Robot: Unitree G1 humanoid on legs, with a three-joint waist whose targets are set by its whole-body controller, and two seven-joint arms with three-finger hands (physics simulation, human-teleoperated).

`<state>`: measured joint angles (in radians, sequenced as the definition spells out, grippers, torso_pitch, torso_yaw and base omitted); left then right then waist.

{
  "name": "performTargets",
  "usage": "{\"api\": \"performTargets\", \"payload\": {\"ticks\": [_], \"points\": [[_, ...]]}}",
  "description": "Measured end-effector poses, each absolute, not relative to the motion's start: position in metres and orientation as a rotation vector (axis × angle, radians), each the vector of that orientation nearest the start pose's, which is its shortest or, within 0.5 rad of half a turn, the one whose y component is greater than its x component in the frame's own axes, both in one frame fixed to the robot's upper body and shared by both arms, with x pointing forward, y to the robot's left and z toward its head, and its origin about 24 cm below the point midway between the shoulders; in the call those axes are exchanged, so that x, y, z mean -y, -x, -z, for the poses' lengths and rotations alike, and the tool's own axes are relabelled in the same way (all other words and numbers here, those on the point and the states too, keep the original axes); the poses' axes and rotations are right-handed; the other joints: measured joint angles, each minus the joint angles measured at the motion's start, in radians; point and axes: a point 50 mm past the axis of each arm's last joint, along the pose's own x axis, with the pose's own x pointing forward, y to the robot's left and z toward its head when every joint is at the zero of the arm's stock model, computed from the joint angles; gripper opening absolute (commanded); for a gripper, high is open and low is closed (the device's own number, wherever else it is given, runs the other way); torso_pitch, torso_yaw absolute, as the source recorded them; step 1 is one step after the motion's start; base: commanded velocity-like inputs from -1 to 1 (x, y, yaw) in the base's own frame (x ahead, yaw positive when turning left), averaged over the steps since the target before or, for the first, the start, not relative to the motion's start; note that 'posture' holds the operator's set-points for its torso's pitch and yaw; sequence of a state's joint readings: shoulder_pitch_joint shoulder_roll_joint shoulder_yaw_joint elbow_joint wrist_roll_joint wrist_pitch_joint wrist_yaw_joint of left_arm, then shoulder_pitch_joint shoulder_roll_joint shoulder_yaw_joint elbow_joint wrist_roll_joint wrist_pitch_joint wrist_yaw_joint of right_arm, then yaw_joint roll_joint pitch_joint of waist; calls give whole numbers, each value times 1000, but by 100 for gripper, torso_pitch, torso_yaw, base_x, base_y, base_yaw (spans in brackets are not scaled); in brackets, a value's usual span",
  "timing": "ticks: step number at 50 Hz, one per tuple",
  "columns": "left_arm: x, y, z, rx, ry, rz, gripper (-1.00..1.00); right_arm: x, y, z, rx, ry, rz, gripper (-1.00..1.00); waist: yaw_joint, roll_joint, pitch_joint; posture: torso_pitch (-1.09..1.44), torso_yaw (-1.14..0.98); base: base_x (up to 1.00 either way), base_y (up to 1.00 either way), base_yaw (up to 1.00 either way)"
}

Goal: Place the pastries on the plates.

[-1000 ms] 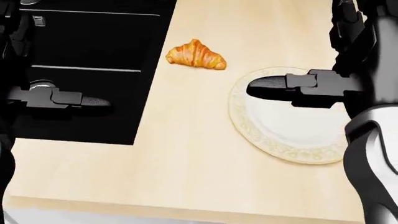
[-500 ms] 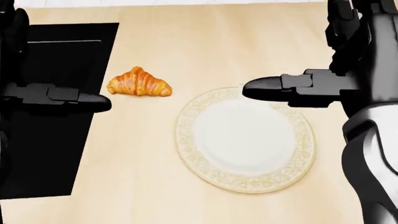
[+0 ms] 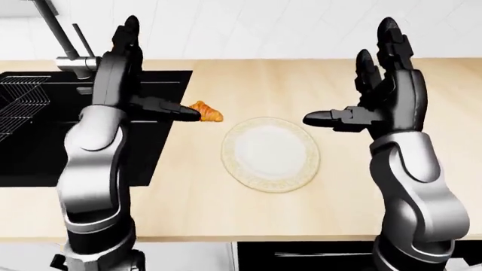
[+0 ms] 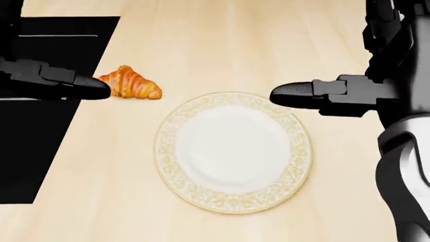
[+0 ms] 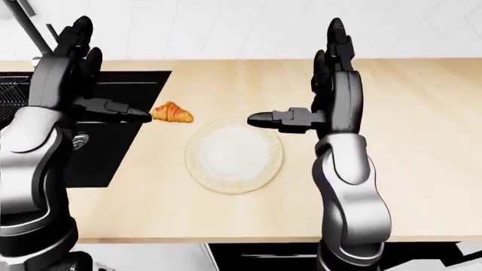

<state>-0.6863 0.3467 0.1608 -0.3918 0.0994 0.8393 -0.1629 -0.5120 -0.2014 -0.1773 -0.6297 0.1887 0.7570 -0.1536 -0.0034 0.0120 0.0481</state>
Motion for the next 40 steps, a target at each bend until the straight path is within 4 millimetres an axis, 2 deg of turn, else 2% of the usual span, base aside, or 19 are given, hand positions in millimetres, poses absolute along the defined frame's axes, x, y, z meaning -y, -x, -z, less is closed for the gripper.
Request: {"api": "performTargets", "payload": {"ticks": [4, 11, 14, 18, 27, 40], "points": [[-198, -327, -275, 179, -413, -36, 100, 174, -270, -247, 380, 4, 86, 100, 14, -17, -5, 0, 0, 0, 0, 0], [-203, -383, -292, 37, -593, 54, 100, 178, -265, -249, 396, 2, 103, 100, 24, -26, -11, 0, 0, 0, 0, 0], [-202, -403, -292, 0, -667, 98, 100, 178, -264, -249, 394, 0, 99, 100, 23, -29, -14, 0, 0, 0, 0, 0], [-193, -421, -281, -52, -776, 179, 100, 179, -261, -251, 399, 2, 101, 100, 23, -34, -18, 0, 0, 0, 0, 0], [-171, -430, -261, -82, -969, 265, 100, 181, -258, -253, 404, 8, 105, 100, 14, -42, -24, 0, 0, 0, 0, 0], [-155, -432, -227, -186, -1078, 340, 100, 186, -252, -258, 422, 20, 123, 100, 12, -43, -24, 0, 0, 0, 0, 0]]}}
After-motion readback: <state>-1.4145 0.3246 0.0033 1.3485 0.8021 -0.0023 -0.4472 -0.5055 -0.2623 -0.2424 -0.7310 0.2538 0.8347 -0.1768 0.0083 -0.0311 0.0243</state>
